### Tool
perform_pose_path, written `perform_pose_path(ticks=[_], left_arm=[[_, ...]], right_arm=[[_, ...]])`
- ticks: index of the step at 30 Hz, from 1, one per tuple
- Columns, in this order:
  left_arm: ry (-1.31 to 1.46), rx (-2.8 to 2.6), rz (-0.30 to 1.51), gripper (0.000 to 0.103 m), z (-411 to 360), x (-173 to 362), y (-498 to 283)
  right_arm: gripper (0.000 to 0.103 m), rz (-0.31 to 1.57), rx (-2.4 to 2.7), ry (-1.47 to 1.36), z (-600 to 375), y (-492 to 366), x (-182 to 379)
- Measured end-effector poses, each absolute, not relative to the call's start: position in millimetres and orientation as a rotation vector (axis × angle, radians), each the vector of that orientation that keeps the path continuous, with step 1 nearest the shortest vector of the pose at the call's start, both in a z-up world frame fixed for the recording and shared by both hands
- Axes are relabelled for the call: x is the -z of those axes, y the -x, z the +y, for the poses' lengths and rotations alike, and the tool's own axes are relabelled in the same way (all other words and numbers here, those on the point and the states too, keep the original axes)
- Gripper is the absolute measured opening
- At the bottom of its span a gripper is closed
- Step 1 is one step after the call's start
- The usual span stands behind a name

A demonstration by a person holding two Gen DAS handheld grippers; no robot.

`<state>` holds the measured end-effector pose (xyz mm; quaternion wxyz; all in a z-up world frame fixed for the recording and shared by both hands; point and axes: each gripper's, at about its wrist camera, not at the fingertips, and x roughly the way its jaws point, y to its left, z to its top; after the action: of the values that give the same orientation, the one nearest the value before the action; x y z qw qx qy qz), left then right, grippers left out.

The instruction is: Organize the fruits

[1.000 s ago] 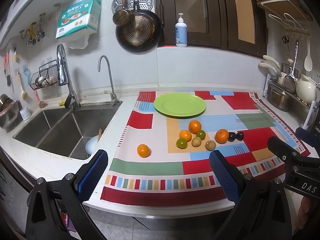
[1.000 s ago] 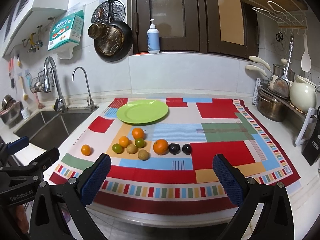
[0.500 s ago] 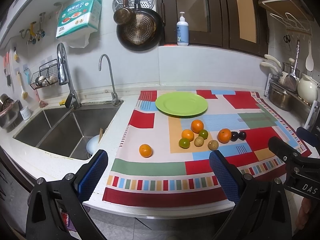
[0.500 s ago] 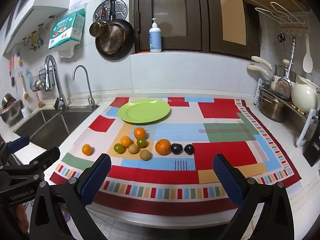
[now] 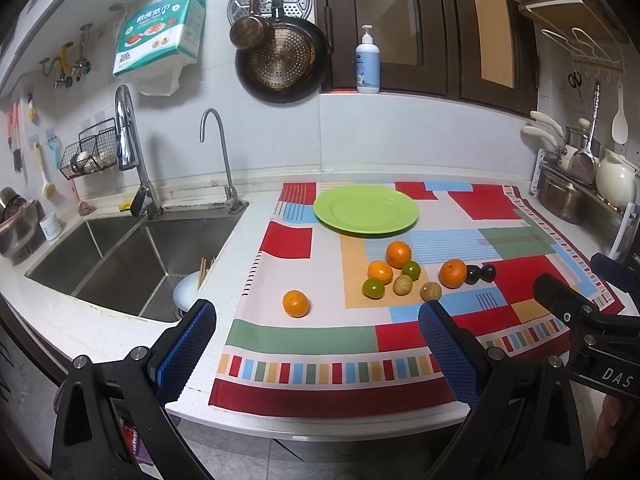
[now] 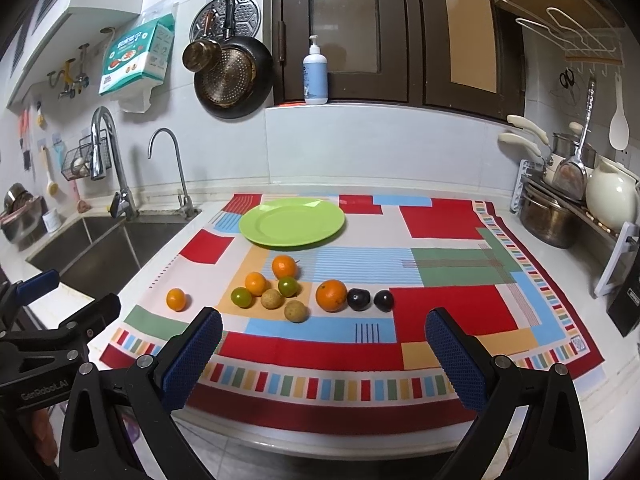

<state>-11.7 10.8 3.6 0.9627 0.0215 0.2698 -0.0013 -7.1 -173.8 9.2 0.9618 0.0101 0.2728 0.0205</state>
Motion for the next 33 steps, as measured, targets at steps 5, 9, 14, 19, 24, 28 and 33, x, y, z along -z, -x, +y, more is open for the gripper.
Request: perform_pose_path(ticks=[5,9,14,19,24,28,33], left_arm=[[-0.045,0.005,0.557,0.103,14.1,-0.8,6.9],[-0.046,0.004,0.570,0.103,16.7,2.8,1.1],[-0.043,0.003,0.593,0.102,21.7,10.5,-11.2],[-0.042,-0.005,0.620,0.099,28.4,22.5,-29.6],[-0.037,-0.008,0.655,0.093,34.4,35.0,-49.6],[-0.041,-0.009,0.689,0.087,38.3,46.8,-68.8],[-0.039,-0.003,0.738,0.080,42.1,61.7,-90.4]], right_arm=[[0.103,0.559,-0.046,-0.020,-172.7,3.2,-7.2],[0.103,0.573,-0.052,-0.020,-170.7,-2.6,-4.1],[0.103,0.599,-0.058,-0.013,-165.7,-13.9,2.6],[0.103,0.625,-0.066,0.006,-156.6,-28.8,11.5],[0.102,0.664,-0.085,0.017,-147.4,-50.4,24.0],[0.098,0.705,-0.106,0.010,-142.0,-69.9,36.8],[0.093,0.759,-0.124,0.000,-136.9,-92.5,54.0]])
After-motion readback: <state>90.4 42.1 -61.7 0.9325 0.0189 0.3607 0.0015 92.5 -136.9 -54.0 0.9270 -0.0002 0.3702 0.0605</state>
